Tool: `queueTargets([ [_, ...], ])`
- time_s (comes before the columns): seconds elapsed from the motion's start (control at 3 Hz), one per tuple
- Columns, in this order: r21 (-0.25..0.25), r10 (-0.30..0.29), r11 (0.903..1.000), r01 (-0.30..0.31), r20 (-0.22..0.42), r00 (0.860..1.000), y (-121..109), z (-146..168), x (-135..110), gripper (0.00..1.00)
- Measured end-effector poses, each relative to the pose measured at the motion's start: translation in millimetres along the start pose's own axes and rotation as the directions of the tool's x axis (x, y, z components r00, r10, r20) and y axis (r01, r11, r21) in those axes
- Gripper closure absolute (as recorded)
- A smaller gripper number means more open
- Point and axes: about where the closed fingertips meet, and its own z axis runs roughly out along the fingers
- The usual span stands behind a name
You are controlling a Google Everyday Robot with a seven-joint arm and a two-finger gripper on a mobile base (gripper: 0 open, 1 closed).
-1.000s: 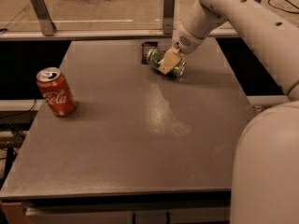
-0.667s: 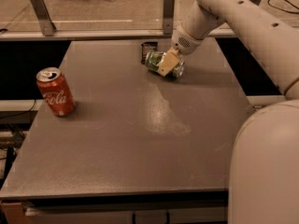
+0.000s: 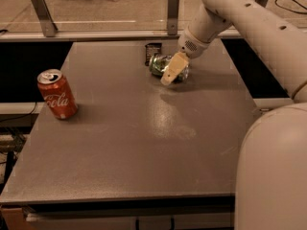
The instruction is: Move green can near rxbar chocolate
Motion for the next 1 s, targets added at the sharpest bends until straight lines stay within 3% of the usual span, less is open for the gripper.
queueTargets([
  [0.33,0.019,0.006,0.9998,-0.007,0.044,0.999,-3.6,-22.9,13.0,0.0],
  [0.67,0.055,0.014,0.9982,-0.022,0.131,0.991,-7.2,-73.0,44.3,0.0],
  [1.0,0.056,-0.001,0.9983,-0.016,0.289,0.957,-1.4,-117.2,81.7,0.0],
])
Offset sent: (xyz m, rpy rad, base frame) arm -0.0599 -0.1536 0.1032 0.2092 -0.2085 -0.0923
